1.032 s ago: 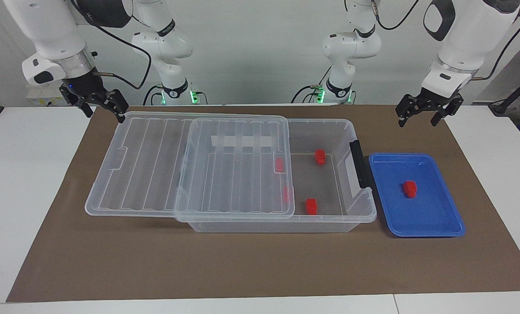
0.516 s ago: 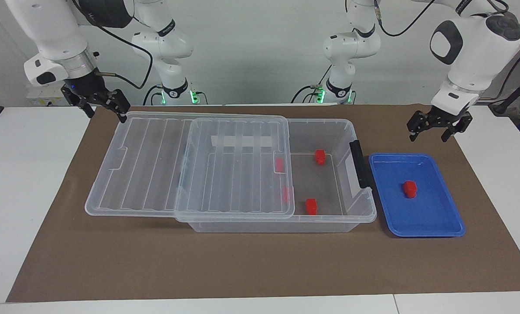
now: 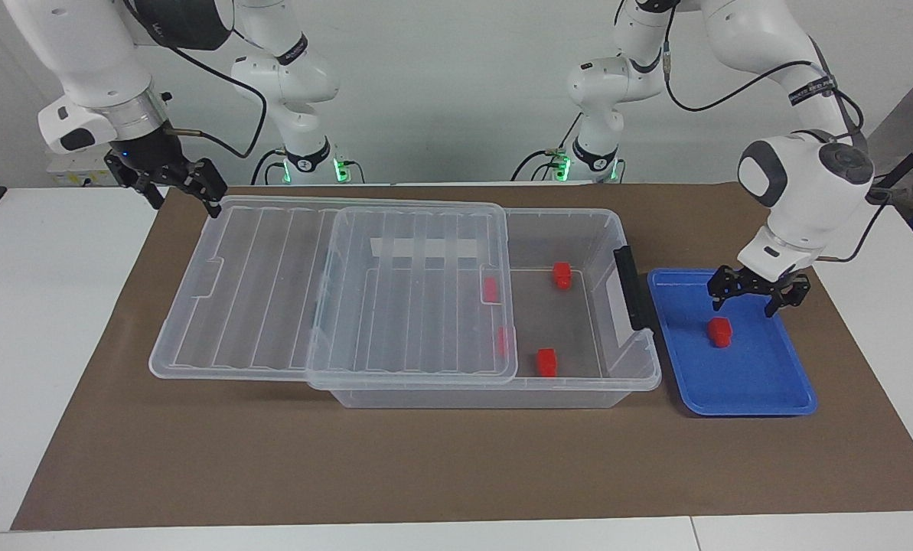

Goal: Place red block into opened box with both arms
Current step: 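Grasp the red block in the blue tray with the left gripper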

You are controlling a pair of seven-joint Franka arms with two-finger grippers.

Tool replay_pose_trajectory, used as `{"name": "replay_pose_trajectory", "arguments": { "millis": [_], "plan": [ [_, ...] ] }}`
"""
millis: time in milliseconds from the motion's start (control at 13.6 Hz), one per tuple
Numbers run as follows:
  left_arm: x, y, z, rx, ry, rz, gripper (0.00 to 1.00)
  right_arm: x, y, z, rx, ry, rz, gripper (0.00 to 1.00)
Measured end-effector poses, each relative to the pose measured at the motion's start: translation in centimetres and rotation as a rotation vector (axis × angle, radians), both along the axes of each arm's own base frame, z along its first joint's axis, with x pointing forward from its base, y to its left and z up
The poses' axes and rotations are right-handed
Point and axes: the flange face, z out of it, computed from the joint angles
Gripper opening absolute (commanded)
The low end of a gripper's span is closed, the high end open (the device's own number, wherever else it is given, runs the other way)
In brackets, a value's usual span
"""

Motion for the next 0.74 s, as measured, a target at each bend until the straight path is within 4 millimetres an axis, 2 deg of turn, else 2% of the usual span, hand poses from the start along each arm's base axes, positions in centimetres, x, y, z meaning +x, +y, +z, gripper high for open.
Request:
{"name": "replay_pose_trajectory", "arguments": {
  "millis": [295,516,737],
  "plan": [
    [-0.1,2.8,-3.8,-0.004,0.019,0.031,1.0,0.0,-0.1,0.0,0.001,0.001,-0.001,1.0],
    [-0.5,2.4,-6.8,-0.013,0.007,0.086,1.0,0.0,-0.1,0.0,0.001,0.0,-0.001,1.0],
    [-0.6,2.0,-7.6,-0.019,0.008,0.124,1.0,0.0,-0.1,0.0,0.001,0.0,-0.001,1.0]
  ]
}}
